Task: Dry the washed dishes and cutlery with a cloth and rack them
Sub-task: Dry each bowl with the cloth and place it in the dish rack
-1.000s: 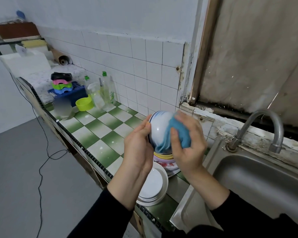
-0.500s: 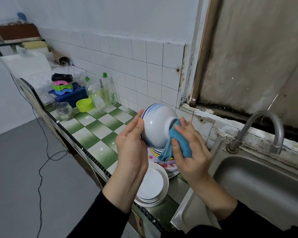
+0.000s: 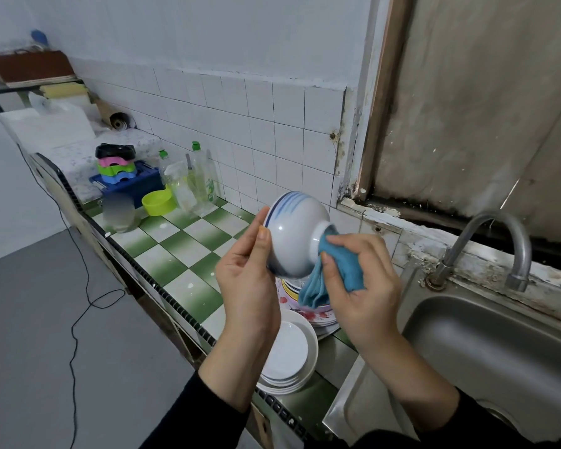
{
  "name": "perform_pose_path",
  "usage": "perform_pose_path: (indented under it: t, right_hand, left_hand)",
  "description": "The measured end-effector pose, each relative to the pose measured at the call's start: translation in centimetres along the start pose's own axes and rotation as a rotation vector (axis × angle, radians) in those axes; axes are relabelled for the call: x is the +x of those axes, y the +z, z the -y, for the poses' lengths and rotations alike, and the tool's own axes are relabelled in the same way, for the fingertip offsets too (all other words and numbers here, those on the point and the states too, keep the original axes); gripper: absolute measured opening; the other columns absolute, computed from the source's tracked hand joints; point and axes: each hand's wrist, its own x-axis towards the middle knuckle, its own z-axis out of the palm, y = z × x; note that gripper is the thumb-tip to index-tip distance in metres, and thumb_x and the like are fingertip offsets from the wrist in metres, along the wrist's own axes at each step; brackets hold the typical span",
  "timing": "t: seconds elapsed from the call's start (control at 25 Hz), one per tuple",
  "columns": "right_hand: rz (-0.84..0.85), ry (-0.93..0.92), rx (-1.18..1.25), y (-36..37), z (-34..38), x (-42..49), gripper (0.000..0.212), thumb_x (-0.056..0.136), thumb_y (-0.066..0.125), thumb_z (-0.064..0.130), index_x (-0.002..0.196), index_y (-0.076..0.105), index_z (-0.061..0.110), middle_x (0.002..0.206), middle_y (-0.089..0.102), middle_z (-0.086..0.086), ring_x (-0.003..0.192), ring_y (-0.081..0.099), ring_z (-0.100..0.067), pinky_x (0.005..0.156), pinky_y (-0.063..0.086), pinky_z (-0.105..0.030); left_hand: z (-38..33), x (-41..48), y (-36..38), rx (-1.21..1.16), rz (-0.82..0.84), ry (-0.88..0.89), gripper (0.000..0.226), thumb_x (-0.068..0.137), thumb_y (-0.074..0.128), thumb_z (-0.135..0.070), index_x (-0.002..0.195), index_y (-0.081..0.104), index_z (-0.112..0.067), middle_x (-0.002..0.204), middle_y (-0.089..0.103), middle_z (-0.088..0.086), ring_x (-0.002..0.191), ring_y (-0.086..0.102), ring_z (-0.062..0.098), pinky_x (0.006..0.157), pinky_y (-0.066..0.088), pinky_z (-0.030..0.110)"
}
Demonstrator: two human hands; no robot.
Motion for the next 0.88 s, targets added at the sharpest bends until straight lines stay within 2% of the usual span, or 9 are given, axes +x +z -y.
perform_pose_path:
  t: [0.08,0.2,0.28,0.36,0.44,0.52,0.68,0.8,0.88]
  right_hand:
    - [0.076,-0.089,-0.027,-0.6,-0.4,0.0,0.018,0.085,0.064,0.006,0.1,0.068,-0.003,0.098,0.059,-0.014,0.093,0.056,-0.015,0.087,0.045,-0.017]
    - [-0.058,0.0,-0.066,-0.3,-0.4,0.8,0.018,0.086,0.062,0.007,0.099,0.069,-0.003,0.101,0.057,-0.016,0.098,0.053,-0.01,0.09,0.043,-0.013]
    - [-0.092,0.002,-0.075,0.2,0.1,0.9,0.018,0.085,0.062,0.005,0.099,0.069,-0.003,0.102,0.058,-0.017,0.099,0.054,-0.014,0.092,0.043,-0.015]
    - [0.001,-0.108,-0.074,0.1,0.0,0.2,0.017,0.083,0.065,0.001,0.099,0.07,-0.003,0.101,0.06,-0.018,0.097,0.055,-0.022,0.092,0.044,-0.022]
    - [0.081,-0.166,-0.087,-0.6,-0.7,-0.2,0.018,0.081,0.068,-0.001,0.099,0.071,-0.003,0.1,0.06,-0.019,0.096,0.055,-0.026,0.092,0.045,-0.024]
    - [0.049,-0.102,-0.108,-0.9,-1.2,0.4,0.018,0.082,0.066,0.001,0.099,0.07,-0.002,0.101,0.059,-0.018,0.096,0.055,-0.026,0.093,0.043,-0.022]
    - [-0.027,0.011,-0.13,-0.1,-0.6,1.3,0.016,0.081,0.067,-0.001,0.096,0.071,-0.001,0.097,0.06,-0.015,0.092,0.057,-0.025,0.09,0.042,-0.014]
    - [0.144,-0.03,-0.079,-0.3,-0.7,0.1,0.016,0.083,0.065,0.009,0.096,0.07,0.001,0.096,0.059,-0.012,0.093,0.057,-0.022,0.087,0.043,-0.013]
    - [0.175,0.0,-0.089,-0.6,-1.1,-0.2,0.015,0.081,0.068,0.008,0.095,0.07,0.002,0.095,0.06,-0.01,0.091,0.058,-0.022,0.085,0.045,-0.014]
  left_hand:
    - [-0.3,0.6,-0.3,0.021,0.013,0.008,0.022,0.092,0.052,-0.006,0.104,0.069,-0.015,0.115,0.069,0.005,0.113,0.062,0.022,0.097,0.051,0.039]
    - [0.2,0.3,0.0,0.026,0.038,-0.049,0.024,0.094,0.049,-0.004,0.105,0.068,-0.015,0.119,0.068,0.007,0.114,0.062,0.022,0.098,0.051,0.04]
    - [0.2,0.0,0.3,-0.013,0.033,-0.066,0.024,0.095,0.048,-0.003,0.106,0.067,-0.013,0.111,0.07,0.004,0.105,0.065,0.017,0.092,0.053,0.034]
    - [-0.3,0.6,0.1,-0.025,0.013,-0.055,0.023,0.095,0.048,-0.003,0.106,0.067,-0.011,0.104,0.072,0.001,0.097,0.066,0.013,0.088,0.054,0.032]
    - [-0.7,1.2,-0.3,-0.019,0.002,-0.063,0.022,0.096,0.047,-0.003,0.104,0.066,-0.011,0.109,0.07,0.003,0.098,0.064,0.013,0.086,0.054,0.03]
    - [-0.4,1.2,-0.3,0.002,0.023,-0.099,0.023,0.097,0.046,-0.003,0.105,0.066,-0.013,0.114,0.068,0.005,0.101,0.063,0.015,0.083,0.055,0.029]
    - [0.7,0.6,0.0,0.048,0.033,-0.121,0.024,0.097,0.048,-0.004,0.106,0.067,-0.015,0.117,0.068,0.008,0.109,0.061,0.021,0.094,0.051,0.036]
    - [0.5,0.9,-0.5,0.036,-0.035,-0.104,0.023,0.097,0.049,-0.004,0.102,0.068,-0.015,0.113,0.068,0.006,0.102,0.062,0.019,0.076,0.056,0.026]
    - [0.5,0.9,-0.5,0.029,-0.038,-0.12,0.023,0.096,0.048,-0.003,0.103,0.067,-0.015,0.115,0.067,0.007,0.101,0.061,0.018,0.072,0.056,0.024]
